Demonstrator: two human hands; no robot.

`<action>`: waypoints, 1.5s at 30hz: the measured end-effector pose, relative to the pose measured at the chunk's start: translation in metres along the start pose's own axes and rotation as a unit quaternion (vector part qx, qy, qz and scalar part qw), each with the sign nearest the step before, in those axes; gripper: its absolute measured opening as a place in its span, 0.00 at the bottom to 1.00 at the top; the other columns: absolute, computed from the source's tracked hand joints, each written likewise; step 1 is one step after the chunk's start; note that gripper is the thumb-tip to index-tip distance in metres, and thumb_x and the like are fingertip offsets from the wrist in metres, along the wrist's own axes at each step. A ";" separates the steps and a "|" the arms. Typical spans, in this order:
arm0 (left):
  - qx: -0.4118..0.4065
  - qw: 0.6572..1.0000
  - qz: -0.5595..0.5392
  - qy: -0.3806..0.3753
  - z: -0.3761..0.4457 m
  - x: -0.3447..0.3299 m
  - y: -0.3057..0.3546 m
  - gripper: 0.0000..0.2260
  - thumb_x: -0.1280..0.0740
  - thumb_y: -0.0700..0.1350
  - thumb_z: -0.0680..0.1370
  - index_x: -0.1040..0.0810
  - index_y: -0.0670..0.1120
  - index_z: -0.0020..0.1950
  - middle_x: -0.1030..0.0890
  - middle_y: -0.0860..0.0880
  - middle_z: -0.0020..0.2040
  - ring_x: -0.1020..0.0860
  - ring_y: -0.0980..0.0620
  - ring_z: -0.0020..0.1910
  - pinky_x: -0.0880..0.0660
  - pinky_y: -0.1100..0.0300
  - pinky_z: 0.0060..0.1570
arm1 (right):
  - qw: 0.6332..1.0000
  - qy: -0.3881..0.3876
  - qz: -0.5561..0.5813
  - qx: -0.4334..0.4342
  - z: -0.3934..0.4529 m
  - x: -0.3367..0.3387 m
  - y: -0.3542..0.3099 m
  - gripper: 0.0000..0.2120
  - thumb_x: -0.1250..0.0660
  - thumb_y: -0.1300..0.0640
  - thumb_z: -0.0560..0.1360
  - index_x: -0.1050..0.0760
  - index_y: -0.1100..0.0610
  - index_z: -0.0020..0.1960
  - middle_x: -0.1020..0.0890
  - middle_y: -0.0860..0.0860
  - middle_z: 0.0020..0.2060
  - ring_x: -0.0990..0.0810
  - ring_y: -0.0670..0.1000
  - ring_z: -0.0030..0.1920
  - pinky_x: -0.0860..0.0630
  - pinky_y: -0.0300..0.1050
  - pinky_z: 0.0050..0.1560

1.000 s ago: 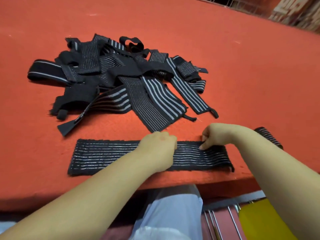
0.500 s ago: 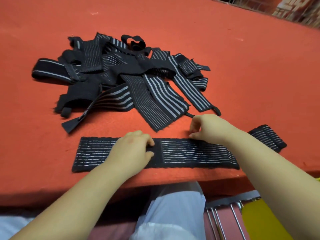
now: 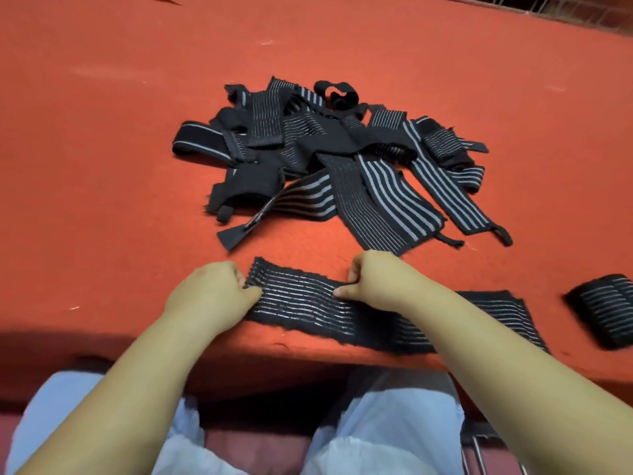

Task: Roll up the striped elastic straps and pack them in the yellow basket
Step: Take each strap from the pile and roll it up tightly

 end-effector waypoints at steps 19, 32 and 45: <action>-0.096 0.824 -0.553 -0.074 0.016 -0.021 0.031 0.04 0.29 0.38 0.72 0.22 0.46 0.41 0.19 0.52 0.34 0.21 0.57 0.34 0.25 0.64 0.38 | 0.826 0.103 0.551 0.053 -0.025 -0.020 -0.031 0.07 0.31 0.59 0.74 0.23 0.54 0.52 0.20 0.47 0.36 0.20 0.42 0.34 0.22 0.41 0.40; -0.154 0.811 -0.561 -0.066 0.013 -0.020 0.034 0.13 0.35 0.29 0.74 0.20 0.47 0.43 0.19 0.55 0.34 0.23 0.62 0.32 0.28 0.70 0.31 | 0.722 0.162 0.671 0.048 -0.013 -0.034 -0.027 0.07 0.33 0.58 0.75 0.25 0.58 0.38 0.23 0.57 0.29 0.26 0.49 0.28 0.30 0.36 0.29; -0.195 0.782 -0.585 -0.094 0.006 -0.018 0.038 0.12 0.35 0.27 0.72 0.23 0.45 0.43 0.20 0.55 0.31 0.24 0.62 0.27 0.31 0.71 0.26 | 0.702 0.162 0.690 0.075 -0.021 -0.032 -0.026 0.10 0.38 0.70 0.75 0.24 0.56 0.46 0.25 0.44 0.25 0.29 0.40 0.23 0.35 0.33 0.22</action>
Point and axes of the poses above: each hand's wrist, its own z-axis towards the middle knuckle, its own x-axis out of the back of the hand, y = z × x, the point moved 8 cm from there along z, towards the middle knuckle
